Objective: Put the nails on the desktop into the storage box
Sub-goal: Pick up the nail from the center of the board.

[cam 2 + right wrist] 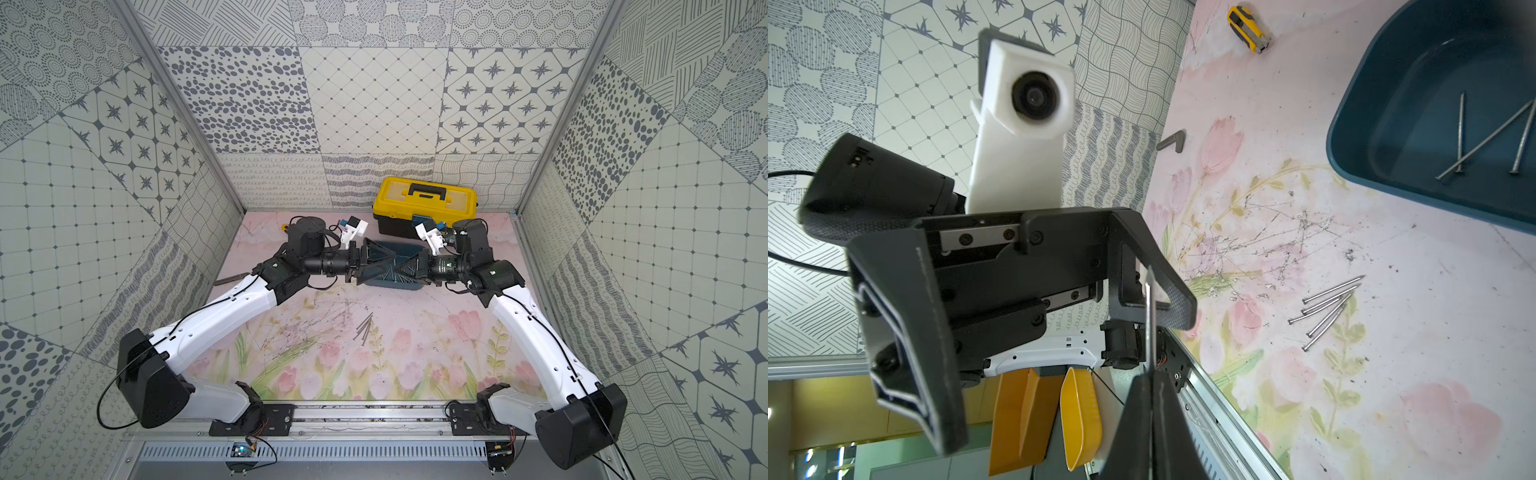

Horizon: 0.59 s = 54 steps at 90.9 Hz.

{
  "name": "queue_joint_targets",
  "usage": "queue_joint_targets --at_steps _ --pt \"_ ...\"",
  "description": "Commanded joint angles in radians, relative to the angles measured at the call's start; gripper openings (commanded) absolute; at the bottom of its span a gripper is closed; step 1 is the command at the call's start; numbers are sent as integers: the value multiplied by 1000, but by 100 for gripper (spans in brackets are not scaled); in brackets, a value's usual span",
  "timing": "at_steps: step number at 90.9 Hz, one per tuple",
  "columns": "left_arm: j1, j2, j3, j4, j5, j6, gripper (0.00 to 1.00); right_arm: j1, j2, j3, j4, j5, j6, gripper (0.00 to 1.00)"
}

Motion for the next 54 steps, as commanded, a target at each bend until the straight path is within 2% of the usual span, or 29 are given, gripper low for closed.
queue_joint_targets --at_steps 1,18,29,54 --pt "-7 28 42 86 60 -11 83 -3 0 24 40 -36 9 0" --pt "-7 58 55 90 72 -20 70 -3 -6 14 41 -48 11 0" --pt "-7 75 58 99 75 -30 56 -3 -7 10 41 -51 10 0" --pt "-7 96 67 104 74 -38 34 -3 -30 -9 40 -50 20 0"
